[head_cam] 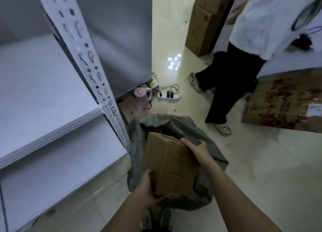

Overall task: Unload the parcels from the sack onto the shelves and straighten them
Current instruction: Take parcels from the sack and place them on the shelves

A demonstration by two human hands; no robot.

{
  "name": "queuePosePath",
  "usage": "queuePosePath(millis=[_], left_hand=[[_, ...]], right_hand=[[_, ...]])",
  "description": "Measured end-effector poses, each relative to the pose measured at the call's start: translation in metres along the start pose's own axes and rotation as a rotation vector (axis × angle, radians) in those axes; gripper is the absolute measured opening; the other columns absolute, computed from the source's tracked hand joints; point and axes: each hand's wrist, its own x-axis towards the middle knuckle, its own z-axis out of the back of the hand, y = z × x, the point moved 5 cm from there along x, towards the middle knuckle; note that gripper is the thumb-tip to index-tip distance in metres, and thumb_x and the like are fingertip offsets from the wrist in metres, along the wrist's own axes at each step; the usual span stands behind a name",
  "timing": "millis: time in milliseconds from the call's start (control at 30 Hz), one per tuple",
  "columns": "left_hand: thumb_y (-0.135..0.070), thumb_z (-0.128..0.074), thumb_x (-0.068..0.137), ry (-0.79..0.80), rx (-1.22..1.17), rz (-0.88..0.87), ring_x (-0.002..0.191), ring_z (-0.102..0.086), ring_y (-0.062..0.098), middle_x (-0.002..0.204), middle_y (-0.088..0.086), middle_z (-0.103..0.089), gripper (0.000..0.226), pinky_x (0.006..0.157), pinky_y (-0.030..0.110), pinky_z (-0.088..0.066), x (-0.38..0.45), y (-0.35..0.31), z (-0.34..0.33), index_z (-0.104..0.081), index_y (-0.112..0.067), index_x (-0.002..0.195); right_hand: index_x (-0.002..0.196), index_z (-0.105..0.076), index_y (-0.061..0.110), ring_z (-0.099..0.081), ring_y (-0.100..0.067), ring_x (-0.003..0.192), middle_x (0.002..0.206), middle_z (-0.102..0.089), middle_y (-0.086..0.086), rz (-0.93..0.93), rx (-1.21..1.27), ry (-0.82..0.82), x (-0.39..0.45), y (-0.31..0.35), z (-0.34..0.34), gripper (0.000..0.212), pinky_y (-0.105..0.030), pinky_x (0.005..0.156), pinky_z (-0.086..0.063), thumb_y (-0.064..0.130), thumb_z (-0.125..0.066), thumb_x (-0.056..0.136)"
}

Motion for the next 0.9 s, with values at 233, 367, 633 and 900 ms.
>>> queuePosePath(millis=[233,367,633,900], left_hand=[[-0.083,-0.042,0.074,0.112,0.175,-0.121,0.089,-0.068,0.034,0.100,0.016,-0.071,0.085,0.069,0.042,-0.054,-0.068,-0.039,0.007,-0.061,-0.012,0.115],[-0.093,-0.051,0.050,0.185,0.169,-0.093,0.109,-0.055,0.040,0.121,0.017,-0.062,0.102,0.094,0.060,-0.041,-0.090,-0.051,0.010,-0.064,-0.018,0.119],[-0.071,-0.043,0.073,0.216,-0.029,-0.128,0.119,-0.047,0.042,0.127,0.019,-0.056,0.077,0.098,0.067,-0.033,-0.106,-0.063,0.010,-0.062,-0.013,0.119],[-0.054,-0.045,0.091,0.117,0.041,-0.221,0.108,-0.056,0.042,0.114,0.021,-0.058,0.045,0.076,0.056,-0.054,-0.108,-0.068,0.055,-0.061,-0.013,0.103]], right_hand=[[0.147,-0.025,0.021,-0.043,-0.024,0.122,0.146,-0.036,-0.007,0.166,-0.017,0.062,-0.060,0.034,-0.035,0.090,-0.030,0.085,-0.039,0.047,-0.075,0.077],[0.136,-0.038,0.025,-0.046,-0.014,0.106,0.126,-0.045,0.002,0.305,-0.173,0.083,-0.076,0.062,-0.042,0.071,-0.030,0.084,-0.040,0.054,-0.069,0.079],[0.107,-0.054,0.050,-0.057,0.003,0.084,0.100,-0.052,0.025,0.337,-0.180,0.348,-0.101,0.085,-0.046,0.017,-0.012,0.058,-0.047,0.040,-0.054,0.093],[0.128,-0.055,0.032,-0.057,-0.025,0.115,0.128,-0.059,-0.003,0.224,-0.255,0.471,-0.100,0.082,-0.060,0.038,-0.042,0.100,-0.045,0.048,-0.039,0.098]])
